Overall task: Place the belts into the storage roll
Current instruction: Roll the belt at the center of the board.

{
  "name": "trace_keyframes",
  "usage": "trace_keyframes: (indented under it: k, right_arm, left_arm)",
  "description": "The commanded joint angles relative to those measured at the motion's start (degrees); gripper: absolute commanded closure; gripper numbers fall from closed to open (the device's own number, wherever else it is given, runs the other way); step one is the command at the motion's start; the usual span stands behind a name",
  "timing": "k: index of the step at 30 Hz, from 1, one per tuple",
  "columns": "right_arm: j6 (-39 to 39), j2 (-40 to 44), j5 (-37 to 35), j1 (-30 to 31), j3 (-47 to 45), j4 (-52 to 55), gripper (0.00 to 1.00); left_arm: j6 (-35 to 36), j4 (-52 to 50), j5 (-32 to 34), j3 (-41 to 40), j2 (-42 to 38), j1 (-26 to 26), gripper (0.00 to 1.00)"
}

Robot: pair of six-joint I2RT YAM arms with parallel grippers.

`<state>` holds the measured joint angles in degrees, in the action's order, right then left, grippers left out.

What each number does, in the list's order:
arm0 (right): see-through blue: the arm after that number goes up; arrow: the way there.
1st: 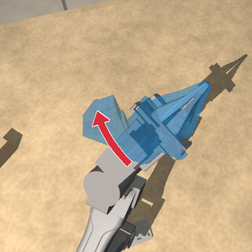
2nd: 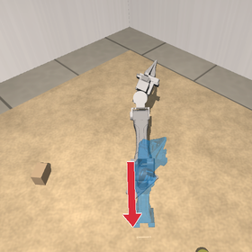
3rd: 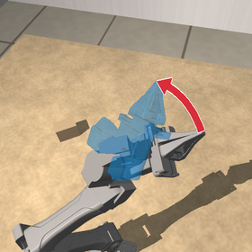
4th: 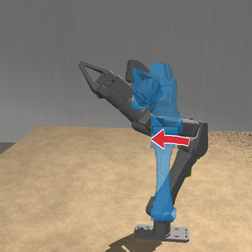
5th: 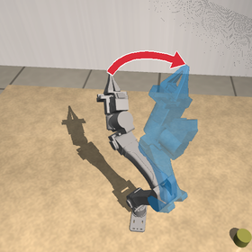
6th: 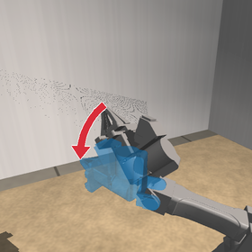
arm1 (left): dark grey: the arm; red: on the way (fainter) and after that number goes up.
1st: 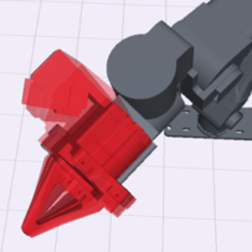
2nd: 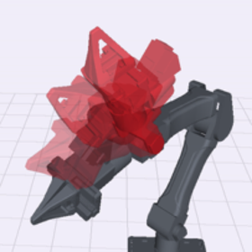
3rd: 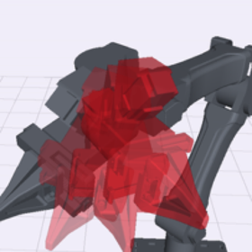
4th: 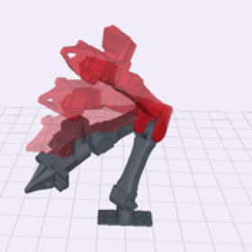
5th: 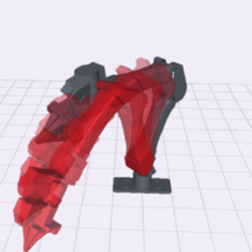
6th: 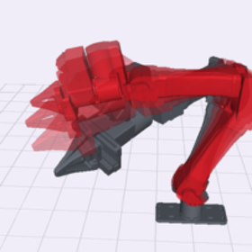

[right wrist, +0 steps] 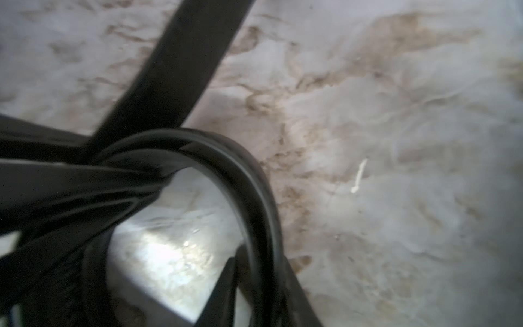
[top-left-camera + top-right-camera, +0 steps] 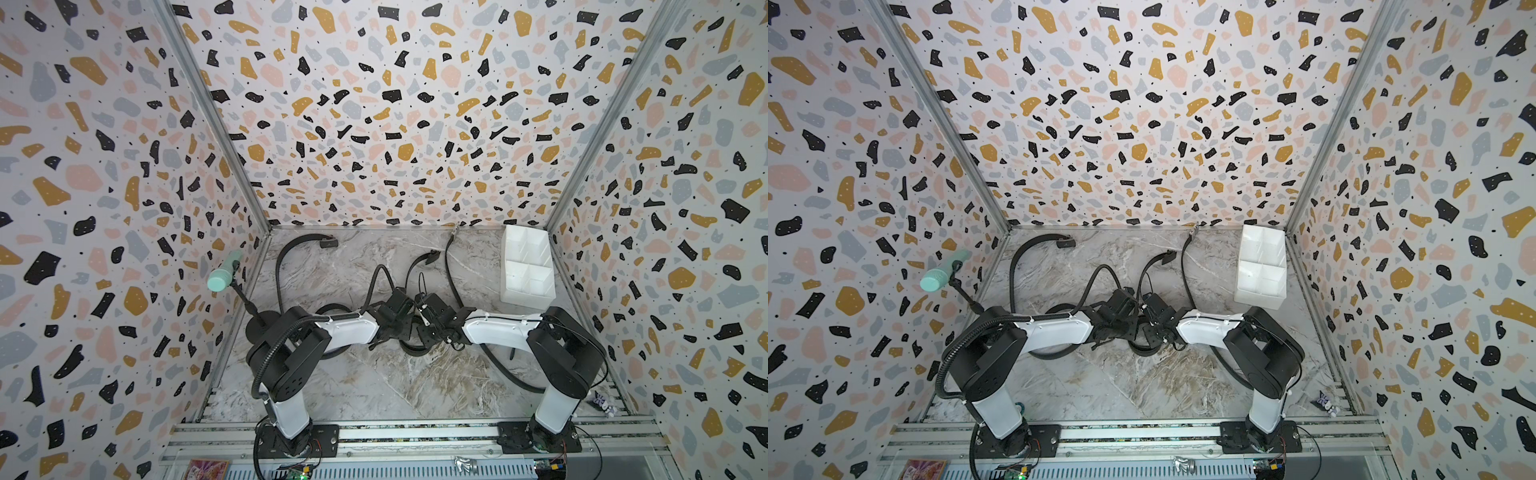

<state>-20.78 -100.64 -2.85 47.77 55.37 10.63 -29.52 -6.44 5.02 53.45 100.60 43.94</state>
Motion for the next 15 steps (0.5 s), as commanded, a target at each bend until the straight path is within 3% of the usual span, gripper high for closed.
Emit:
trace_keyframes:
  k: [1,9,15]
  right_arm:
    - [-0.22,2.46,8.72,-1.77,-0.79,7.71,0.55]
    - [2.02,8.08,17.21,-9.97,3.31,14.02,0.29]
    - [3.47,1.38,15.84,-12.87,13.88,14.53,0.14]
  left_arm:
    - [2.80,-2.74,4.50,-3.06,-0.68,0.62,1.00]
    - [2.10,-2.78,6.85,-9.86,-5.11,0.61,1.00]
    - [1.83,-3.51,8.10,-11.26,-5.94,0.88,1.00]
